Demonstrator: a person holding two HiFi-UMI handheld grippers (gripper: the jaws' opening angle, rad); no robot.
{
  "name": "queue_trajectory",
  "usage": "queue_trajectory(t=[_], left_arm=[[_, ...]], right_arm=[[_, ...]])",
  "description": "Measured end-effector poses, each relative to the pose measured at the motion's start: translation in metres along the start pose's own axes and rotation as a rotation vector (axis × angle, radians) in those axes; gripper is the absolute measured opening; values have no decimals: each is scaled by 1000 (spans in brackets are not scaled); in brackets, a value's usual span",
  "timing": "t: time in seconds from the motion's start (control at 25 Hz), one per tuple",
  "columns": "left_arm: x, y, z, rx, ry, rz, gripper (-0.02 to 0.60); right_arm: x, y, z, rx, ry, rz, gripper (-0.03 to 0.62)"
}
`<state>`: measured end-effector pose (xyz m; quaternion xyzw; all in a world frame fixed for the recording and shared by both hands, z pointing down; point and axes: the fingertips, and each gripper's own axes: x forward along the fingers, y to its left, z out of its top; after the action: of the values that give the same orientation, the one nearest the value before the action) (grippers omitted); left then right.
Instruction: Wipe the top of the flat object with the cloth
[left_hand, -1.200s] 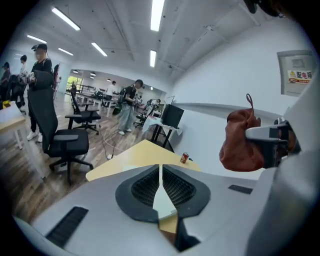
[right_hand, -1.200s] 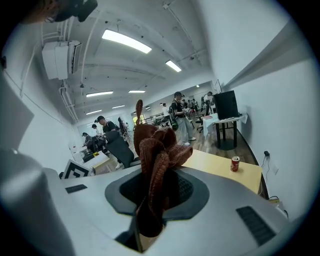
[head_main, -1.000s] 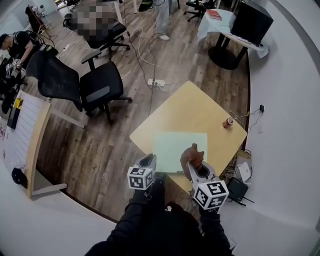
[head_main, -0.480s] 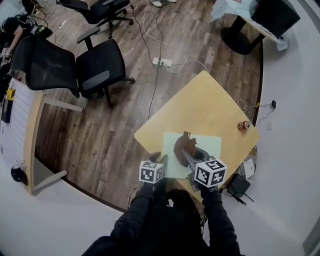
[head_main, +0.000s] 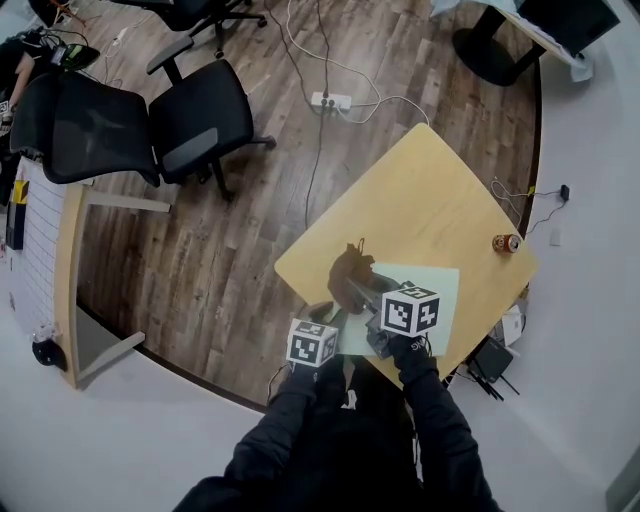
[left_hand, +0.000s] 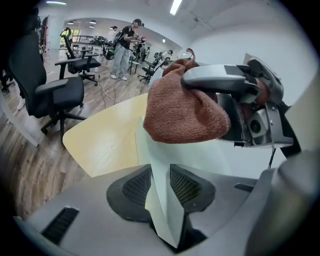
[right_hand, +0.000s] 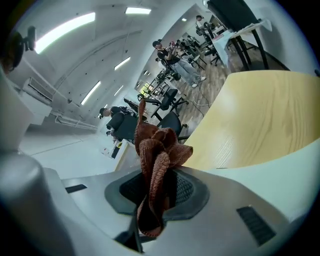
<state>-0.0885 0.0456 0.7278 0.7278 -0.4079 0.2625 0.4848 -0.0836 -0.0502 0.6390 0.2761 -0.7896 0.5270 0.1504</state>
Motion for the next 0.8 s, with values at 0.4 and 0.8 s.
queue_trajectory(t=[0.4,0.8], left_arm=[[3,0,0,21,18,-7,129],[1,2,1,17,23,6,127]], right_arm=[[13,-66,-24,-4,87,-169,103],[-30,-103,-18,-54,60,-307,103]])
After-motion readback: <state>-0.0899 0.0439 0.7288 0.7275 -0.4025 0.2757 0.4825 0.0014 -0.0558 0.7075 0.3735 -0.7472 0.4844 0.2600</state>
